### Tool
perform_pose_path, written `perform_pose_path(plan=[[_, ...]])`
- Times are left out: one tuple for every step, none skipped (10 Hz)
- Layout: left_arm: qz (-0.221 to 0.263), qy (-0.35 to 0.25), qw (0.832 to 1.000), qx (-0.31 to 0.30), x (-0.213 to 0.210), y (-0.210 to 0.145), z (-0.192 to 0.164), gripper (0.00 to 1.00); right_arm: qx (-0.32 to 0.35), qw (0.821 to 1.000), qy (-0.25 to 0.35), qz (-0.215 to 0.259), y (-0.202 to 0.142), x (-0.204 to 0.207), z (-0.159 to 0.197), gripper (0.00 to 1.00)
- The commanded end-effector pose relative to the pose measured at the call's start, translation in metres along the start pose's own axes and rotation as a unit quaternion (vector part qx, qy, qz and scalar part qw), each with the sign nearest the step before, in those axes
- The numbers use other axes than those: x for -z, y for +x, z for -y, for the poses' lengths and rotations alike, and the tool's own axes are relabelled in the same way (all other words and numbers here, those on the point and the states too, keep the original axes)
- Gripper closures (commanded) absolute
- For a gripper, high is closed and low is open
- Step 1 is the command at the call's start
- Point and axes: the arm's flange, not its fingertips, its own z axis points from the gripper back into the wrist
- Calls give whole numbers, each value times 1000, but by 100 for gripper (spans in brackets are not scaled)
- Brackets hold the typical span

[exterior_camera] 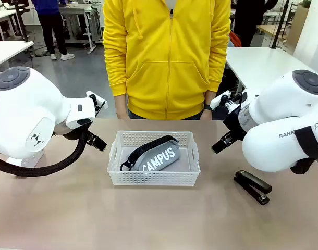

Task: Efficiently arrange items inside the basket to fit them all.
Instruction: Pick up the Digital clock and place it inside the Organizing basket.

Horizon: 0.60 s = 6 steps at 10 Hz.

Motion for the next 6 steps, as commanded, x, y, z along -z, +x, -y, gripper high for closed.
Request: perform_pose_path(plan=[[0,0,1000,0,0,0,0,0,0,1000,0,0,0,0,0,0],[0,0,1000,0,0,0,0,0,0,1000,0,0,0,0,0,0],[0,0,1000,0,0,0,0,0,0,1000,0,0,0,0,0,0],[0,0,1000,0,0,0,0,0,0,1000,0,0,0,0,0,0],[0,0,1000,0,0,0,0,0,0,1000,0,0,0,0,0,0],[0,0,1000,0,0,0,0,0,0,1000,0,0,0,0,0,0]])
